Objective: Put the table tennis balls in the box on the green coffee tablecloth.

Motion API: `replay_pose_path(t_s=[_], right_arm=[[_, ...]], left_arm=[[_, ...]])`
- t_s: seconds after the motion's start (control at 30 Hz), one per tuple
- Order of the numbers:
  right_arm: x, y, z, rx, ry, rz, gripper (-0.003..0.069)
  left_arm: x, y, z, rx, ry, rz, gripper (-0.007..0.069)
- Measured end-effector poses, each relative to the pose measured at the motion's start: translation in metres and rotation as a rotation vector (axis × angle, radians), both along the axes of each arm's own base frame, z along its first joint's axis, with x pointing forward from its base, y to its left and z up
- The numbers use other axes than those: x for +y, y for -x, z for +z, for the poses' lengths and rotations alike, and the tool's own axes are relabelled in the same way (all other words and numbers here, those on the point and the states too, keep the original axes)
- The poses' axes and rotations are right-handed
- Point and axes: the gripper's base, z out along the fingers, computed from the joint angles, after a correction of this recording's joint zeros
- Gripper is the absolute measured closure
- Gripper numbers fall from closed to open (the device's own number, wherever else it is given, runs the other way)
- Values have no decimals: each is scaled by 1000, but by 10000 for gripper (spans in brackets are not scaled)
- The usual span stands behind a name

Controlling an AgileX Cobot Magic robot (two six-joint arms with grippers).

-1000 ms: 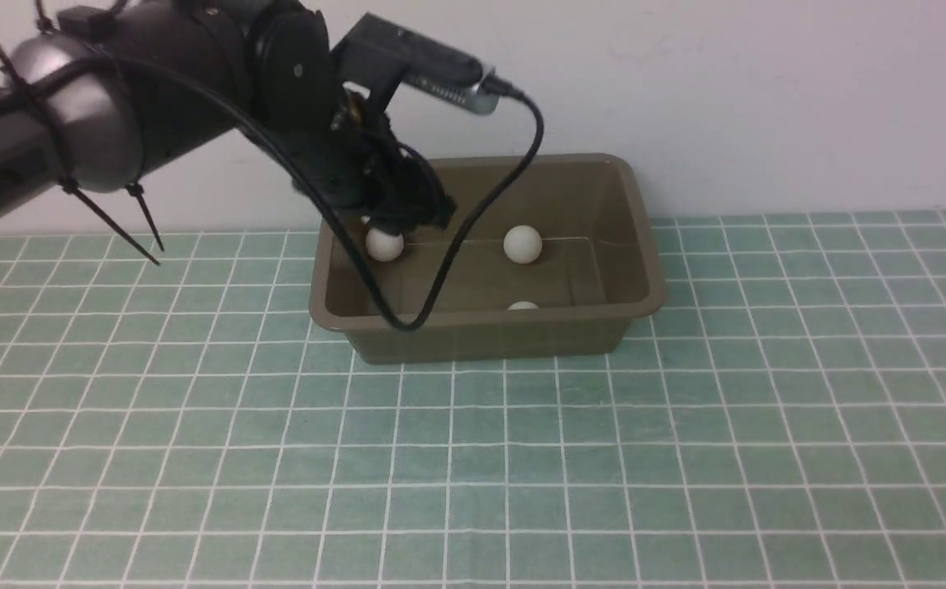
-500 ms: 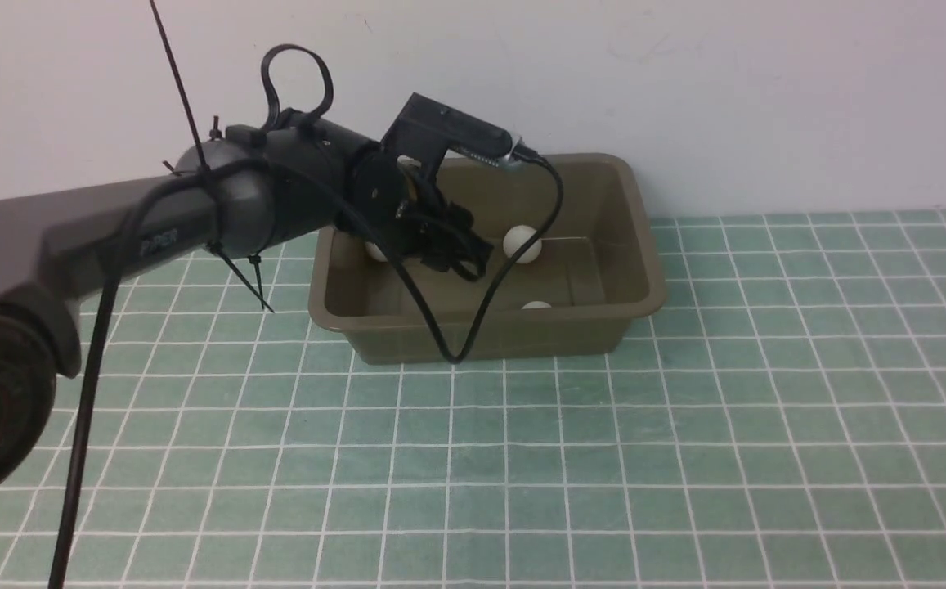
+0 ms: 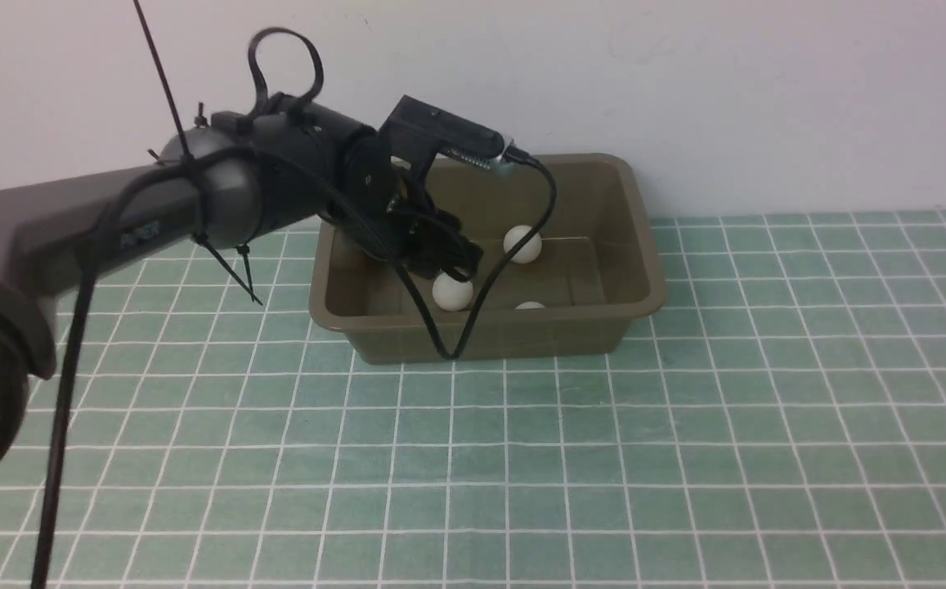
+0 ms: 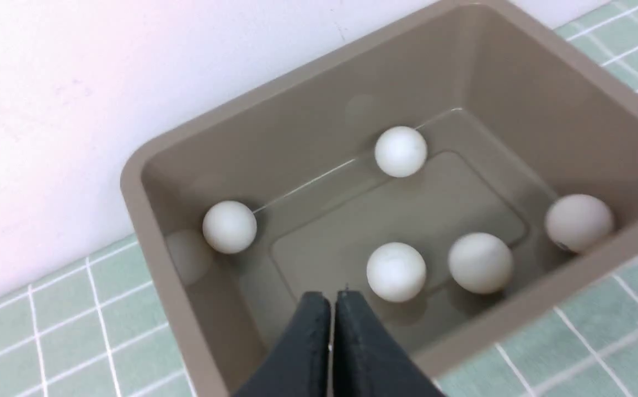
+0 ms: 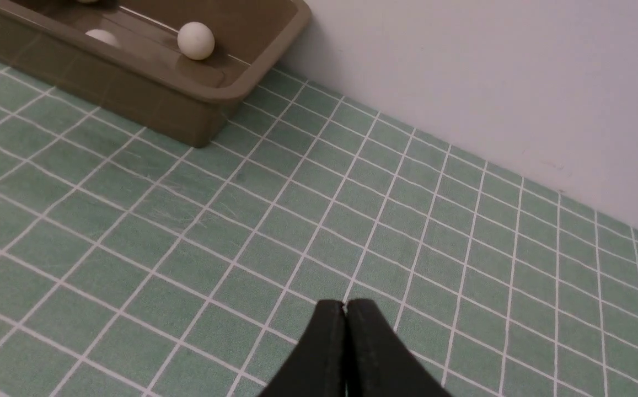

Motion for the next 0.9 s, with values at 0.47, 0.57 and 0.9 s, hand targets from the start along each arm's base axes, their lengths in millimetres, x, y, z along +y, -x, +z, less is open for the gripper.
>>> replay_pose_path(t_s=[0.47, 0.57, 0.9], right_arm=[[0, 0, 0, 0, 0, 0, 675], [0, 0, 0, 0, 0, 0, 675], [0, 0, 0, 0, -1, 0, 675]], left_arm=[[38, 87, 16, -107, 134, 27, 629], [46, 105, 15, -100, 152, 40, 629], [67, 143, 12, -92, 75, 50, 629]])
